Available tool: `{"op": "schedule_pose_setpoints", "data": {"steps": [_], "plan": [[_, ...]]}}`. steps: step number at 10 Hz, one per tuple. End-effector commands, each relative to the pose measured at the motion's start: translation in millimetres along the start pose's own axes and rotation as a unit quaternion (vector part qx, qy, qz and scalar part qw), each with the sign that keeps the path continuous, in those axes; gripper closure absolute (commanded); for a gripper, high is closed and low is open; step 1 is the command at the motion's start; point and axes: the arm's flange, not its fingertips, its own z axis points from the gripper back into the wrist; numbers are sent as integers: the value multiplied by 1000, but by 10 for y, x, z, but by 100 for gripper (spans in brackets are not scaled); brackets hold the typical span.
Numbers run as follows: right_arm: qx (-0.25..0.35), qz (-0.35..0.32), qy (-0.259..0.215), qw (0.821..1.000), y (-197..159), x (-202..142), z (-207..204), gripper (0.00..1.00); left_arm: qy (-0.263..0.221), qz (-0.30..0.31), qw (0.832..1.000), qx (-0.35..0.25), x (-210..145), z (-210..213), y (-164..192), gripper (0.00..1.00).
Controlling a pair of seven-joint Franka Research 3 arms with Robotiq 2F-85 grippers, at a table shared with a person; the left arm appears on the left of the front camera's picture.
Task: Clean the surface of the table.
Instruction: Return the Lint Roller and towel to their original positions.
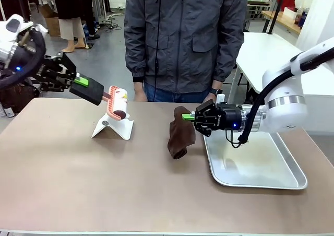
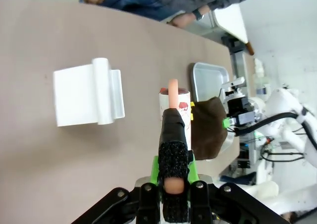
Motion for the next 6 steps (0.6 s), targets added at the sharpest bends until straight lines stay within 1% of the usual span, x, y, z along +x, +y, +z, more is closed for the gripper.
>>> {"op": "schedule_pose_setpoints", "data": {"steps": [1,4,5,6], "plan": [[-7,3,13,1000,60,-34,6,92,-2,10,1000,-5,16,107,66,78],[-7,3,13,1000,60,-34,6,92,-2,10,1000,-5,16,107,66,78],[-4,0,5,1000,-9,-12,7,92,-5,6,1000,-2,18,52,57,78],[-32,7,-6,999,6,37,-148,92,15,-13,999,31,74,-13,-20,78]]}}
